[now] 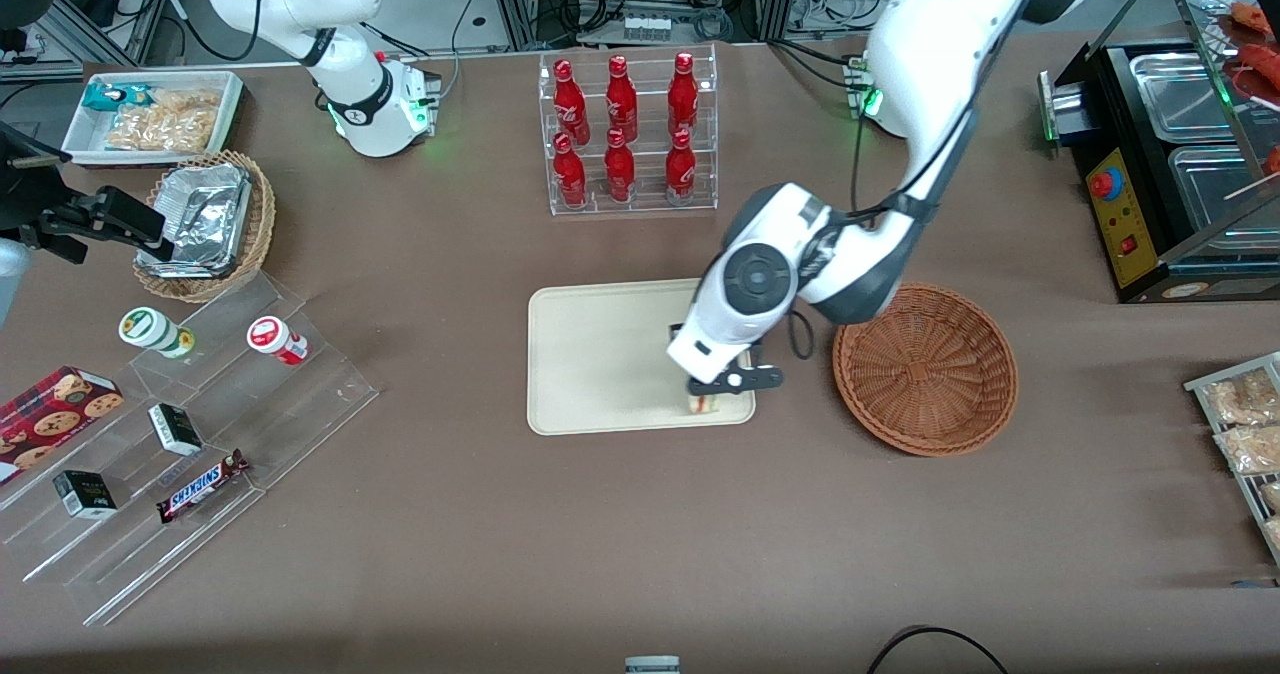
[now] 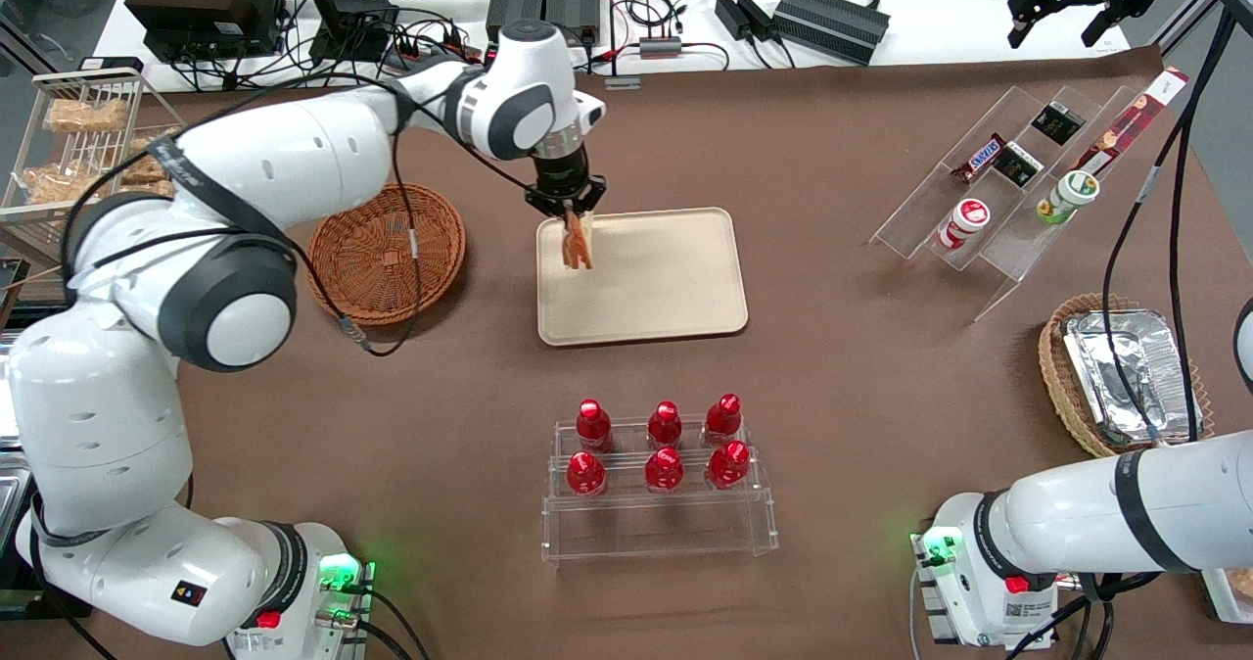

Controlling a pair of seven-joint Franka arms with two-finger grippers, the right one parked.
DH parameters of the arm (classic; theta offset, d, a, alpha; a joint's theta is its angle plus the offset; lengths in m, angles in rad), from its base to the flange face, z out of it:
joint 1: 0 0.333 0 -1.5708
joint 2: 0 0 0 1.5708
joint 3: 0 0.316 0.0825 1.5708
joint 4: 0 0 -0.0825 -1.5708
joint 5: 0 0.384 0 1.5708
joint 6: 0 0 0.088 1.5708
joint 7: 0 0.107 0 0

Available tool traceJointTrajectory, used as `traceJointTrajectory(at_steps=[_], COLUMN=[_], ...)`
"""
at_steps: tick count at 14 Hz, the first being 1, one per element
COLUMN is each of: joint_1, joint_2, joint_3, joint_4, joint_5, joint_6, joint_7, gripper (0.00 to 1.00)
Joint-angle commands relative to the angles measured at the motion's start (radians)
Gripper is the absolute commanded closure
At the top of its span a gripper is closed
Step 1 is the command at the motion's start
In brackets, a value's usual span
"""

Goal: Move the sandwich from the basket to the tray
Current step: 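Carry the sandwich over the cream tray and lower it onto it, then open the left gripper to release the sandwich on the tray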

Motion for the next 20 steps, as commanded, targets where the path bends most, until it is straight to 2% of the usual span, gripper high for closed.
traceJointTrajectory(at_steps=[1, 4, 9, 15, 17, 18, 19, 20], joint_1=[-0.058, -0.101, -0.161, -0.198, -0.198, -0.198, -0.198, -0.198], joint_2=[0.066, 0.072, 0.093, 0.139, 0.145, 0.145, 0.147, 0.148], joint_3=[0.01, 0.013, 0.013, 0.011, 0.011, 0.011, 0.011, 0.011], joint_4=[0.1, 0.1, 0.095, 0.09, 0.09, 0.09, 0.09, 0.09], joint_5=[0.001, 0.013, 0.107, 0.114, 0.114, 0.113, 0.108, 0.11], joint_6=[0.019, 0.038, 0.038, 0.116, 0.119, 0.119, 0.119, 0.119], joint_7=[-0.076, -0.126, -0.224, -0.256, -0.256, -0.258, -0.262, -0.281], gripper=[0.97, 0.97, 0.97, 0.95, 0.92, 0.8, 0.46, 0.0])
